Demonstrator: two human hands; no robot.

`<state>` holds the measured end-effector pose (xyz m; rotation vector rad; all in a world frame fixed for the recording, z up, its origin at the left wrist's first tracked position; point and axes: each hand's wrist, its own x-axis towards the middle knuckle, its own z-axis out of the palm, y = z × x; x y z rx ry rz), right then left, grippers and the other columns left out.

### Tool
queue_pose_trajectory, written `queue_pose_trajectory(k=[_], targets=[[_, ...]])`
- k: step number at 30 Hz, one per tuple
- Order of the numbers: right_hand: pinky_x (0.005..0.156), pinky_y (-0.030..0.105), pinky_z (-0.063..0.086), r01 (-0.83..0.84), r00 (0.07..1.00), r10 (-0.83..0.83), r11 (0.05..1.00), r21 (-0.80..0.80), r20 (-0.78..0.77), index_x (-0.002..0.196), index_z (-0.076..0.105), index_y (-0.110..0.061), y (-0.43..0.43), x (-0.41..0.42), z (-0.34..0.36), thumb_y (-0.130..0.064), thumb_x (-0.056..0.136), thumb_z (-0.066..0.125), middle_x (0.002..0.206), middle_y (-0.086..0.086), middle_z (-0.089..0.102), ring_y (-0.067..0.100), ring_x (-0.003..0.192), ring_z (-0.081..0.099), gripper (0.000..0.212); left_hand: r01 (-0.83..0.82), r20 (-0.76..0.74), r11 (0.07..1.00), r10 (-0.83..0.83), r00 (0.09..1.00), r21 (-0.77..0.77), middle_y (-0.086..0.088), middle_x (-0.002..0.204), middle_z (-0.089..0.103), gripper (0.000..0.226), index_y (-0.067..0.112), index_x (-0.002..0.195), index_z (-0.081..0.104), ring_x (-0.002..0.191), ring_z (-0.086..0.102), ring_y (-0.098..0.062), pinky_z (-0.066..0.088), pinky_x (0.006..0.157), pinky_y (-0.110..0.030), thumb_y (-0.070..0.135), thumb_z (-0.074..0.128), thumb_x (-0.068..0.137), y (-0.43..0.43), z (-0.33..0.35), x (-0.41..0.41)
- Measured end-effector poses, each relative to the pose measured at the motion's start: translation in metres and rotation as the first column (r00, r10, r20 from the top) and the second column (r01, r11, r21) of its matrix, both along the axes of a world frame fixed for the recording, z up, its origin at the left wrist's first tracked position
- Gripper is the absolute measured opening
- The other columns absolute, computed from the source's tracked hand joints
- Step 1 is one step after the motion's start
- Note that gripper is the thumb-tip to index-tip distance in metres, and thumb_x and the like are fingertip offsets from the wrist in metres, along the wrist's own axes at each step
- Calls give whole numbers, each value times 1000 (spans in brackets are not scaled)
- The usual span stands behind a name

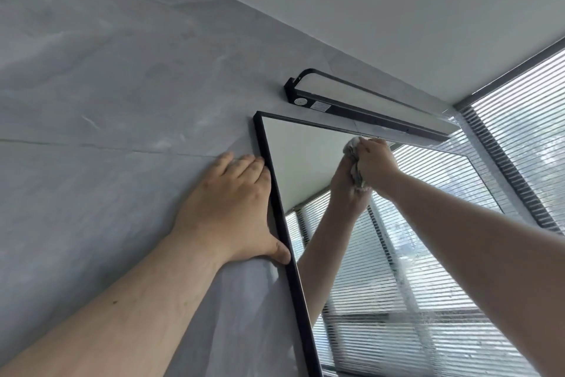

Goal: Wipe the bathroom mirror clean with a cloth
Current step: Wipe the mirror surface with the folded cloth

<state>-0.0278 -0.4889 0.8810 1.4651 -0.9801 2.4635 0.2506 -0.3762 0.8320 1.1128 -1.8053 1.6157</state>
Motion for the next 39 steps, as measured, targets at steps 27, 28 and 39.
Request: queue_pose_trajectory(k=[27, 28, 39], targets=[[73, 6, 45, -131, 896, 111, 991, -19, -430, 105, 80, -26, 86, 107, -100, -28, 90, 74, 110, -14, 65, -7, 82, 62, 17, 39, -12, 998, -38, 999, 40, -7, 163, 19, 140, 9, 154, 21, 151, 12, -22, 3, 123, -45, 97, 47, 48, 6, -3, 0], [66, 7, 45, -163, 899, 147, 987, -2, -413, 103, 80, -27, 85, 106, -120, -26, 89, 75, 109, -15, 65, -6, 75, 62, 15, 38, -12, 998, -37, 999, 49, -7, 163, 19, 140, 9, 154, 21, 151, 12, -22, 3, 123, -45, 96, 50, 49, 7, -3, 0], [81, 37, 54, -80, 907, 37, 993, -84, -420, 112, 76, -31, 83, 120, -168, -11, 92, 69, 112, -19, 61, 6, 92, 64, 29, 34, -5, 999, -34, 999, 36, -10, 161, 25, 141, 7, 152, 28, 149, 19, -23, 7, 123, -46, 97, 51, 46, 7, -3, 1]])
